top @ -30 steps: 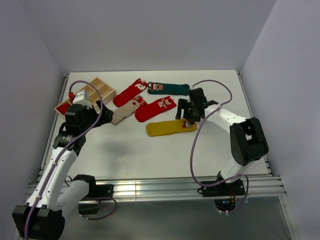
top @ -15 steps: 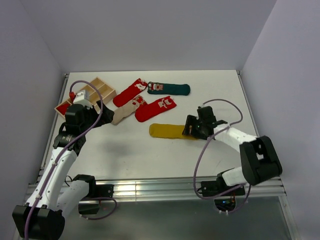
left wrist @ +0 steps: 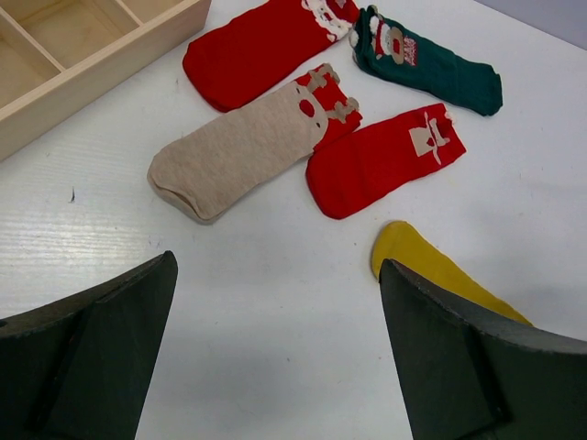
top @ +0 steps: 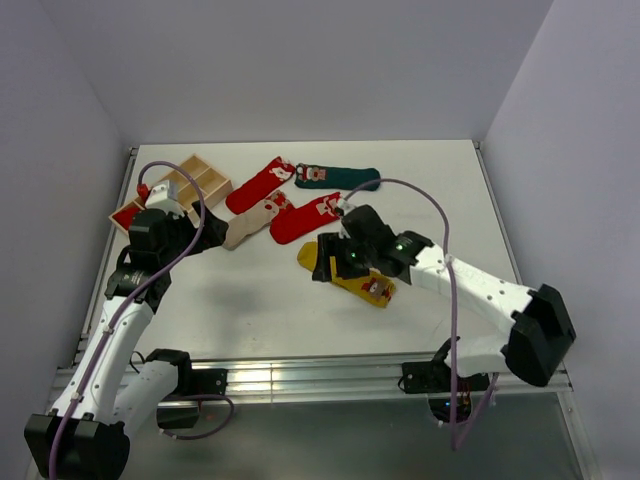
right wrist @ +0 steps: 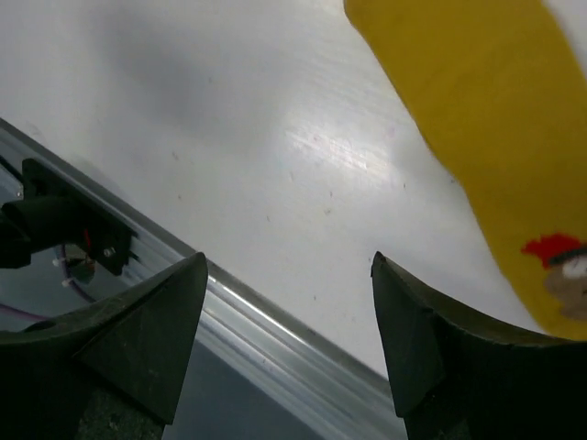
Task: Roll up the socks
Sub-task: Roll the sock at the center of the board.
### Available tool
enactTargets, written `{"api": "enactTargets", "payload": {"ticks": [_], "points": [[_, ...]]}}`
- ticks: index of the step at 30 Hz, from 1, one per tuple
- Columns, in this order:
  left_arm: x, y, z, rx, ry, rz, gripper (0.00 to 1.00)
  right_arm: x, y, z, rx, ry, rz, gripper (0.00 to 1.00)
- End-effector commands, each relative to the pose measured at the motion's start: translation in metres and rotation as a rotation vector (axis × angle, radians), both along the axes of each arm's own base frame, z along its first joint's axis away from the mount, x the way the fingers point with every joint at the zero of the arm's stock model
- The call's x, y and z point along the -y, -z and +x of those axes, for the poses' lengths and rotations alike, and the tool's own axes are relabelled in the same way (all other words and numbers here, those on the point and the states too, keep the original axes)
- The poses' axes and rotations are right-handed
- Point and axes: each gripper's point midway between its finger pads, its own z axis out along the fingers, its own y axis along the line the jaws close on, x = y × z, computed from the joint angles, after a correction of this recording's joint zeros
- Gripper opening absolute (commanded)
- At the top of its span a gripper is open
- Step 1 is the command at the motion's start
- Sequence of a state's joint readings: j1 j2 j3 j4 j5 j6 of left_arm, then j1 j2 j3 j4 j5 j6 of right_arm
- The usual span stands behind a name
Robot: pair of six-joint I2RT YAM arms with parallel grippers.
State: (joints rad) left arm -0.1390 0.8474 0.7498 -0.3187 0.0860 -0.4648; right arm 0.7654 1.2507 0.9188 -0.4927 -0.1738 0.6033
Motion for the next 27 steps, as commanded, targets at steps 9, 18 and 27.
{"api": "enactTargets", "payload": {"ticks": [9, 18, 27], "points": [[0.001, -0.011, 0.002, 0.045, 0.000, -0.003, 0.96, -0.065, 0.037, 0.084, 0.097, -0.270, -0.154, 0.79], [-0.001, -0.008, 0.003, 0.035, -0.007, 0.006, 0.96, -0.046, 0.094, 0.129, 0.015, -0.146, -0.169, 0.79], [0.000, -0.005, 0.005, 0.022, -0.007, 0.005, 0.96, 0.088, 0.115, 0.174, -0.083, 0.340, -0.225, 0.80]]}}
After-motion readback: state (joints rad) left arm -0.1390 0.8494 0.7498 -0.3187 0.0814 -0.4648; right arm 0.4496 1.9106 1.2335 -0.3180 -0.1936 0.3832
